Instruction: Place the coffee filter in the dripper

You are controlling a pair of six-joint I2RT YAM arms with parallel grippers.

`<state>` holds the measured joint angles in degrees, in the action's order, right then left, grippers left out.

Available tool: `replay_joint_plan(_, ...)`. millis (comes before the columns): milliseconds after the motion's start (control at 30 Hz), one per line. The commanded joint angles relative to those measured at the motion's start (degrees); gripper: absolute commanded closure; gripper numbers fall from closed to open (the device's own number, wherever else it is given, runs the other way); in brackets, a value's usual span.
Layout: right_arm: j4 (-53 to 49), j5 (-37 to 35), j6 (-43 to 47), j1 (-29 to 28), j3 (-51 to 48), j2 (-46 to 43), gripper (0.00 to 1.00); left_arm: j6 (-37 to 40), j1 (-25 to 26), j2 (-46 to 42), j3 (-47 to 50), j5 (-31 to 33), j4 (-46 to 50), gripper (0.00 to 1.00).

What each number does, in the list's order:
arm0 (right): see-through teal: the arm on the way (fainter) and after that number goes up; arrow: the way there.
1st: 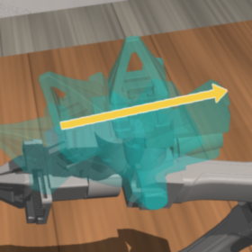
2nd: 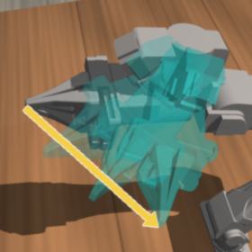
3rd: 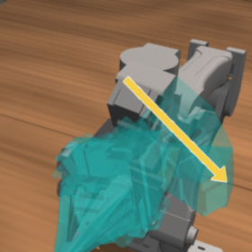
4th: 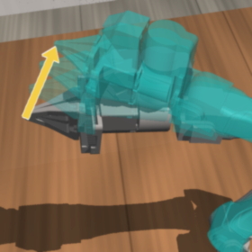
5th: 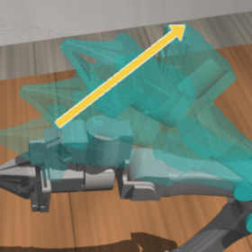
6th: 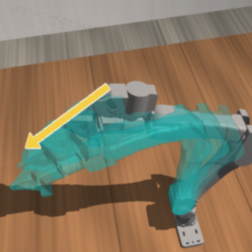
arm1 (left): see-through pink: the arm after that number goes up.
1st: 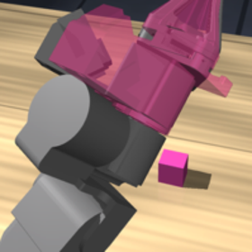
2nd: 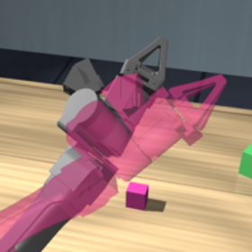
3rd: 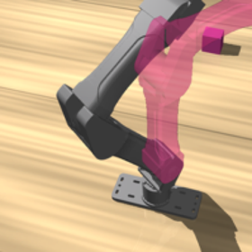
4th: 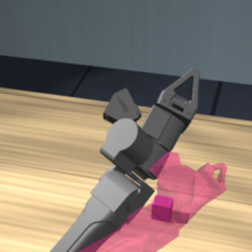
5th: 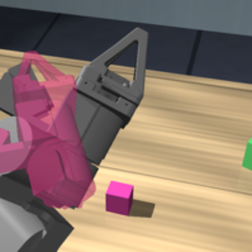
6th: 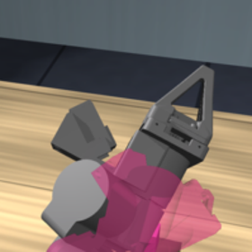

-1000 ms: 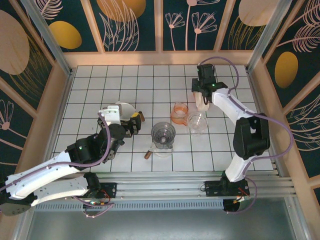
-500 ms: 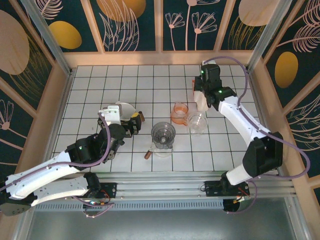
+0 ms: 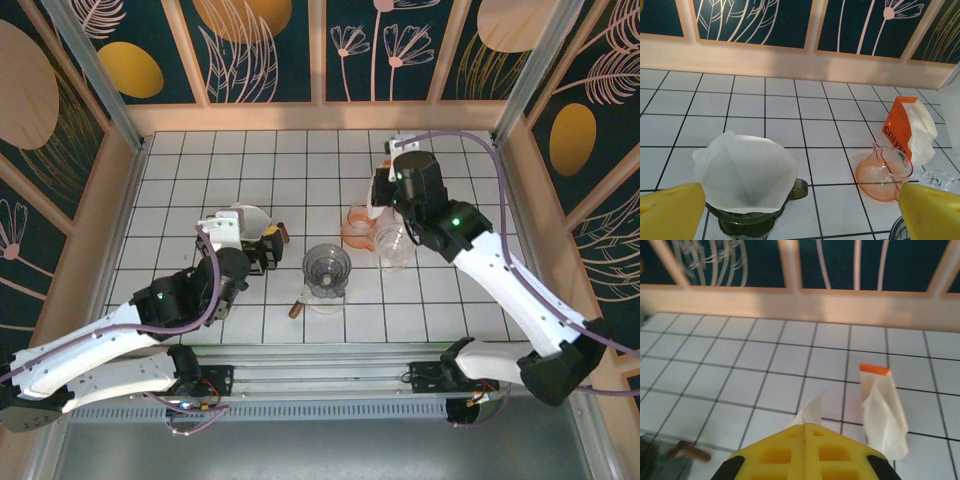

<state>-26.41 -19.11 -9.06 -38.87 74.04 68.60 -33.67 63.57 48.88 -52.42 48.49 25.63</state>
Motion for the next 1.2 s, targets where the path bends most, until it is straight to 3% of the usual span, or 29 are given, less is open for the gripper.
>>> replay_joint_plan(0,-7.91,0.23,-3.10,-4.25,2.88,-2.75,1.00,-0.47,0.27,-0.81,-1.12,0.64,1.45,0.01)
replay_joint_plan(367,-24.51,5.93,-11.83,-15.16,11.26,-6.13,1.00,-1.18,0.25,-0.07,-2.97,1.85,4.14,0.01)
replay_joint_plan(833,-31.62,19.84,-18.05,-18.05,13.46,-3.78,1.00,-1.35,0.30,2.53,-5.36,1.01,4.61,0.01)
replay_joint_plan(1167,-30.01,21.24,-16.08,-17.58,14.45,1.64,1.00,-0.26,0.32,1.84,-5.15,-0.54,4.16,0.01)
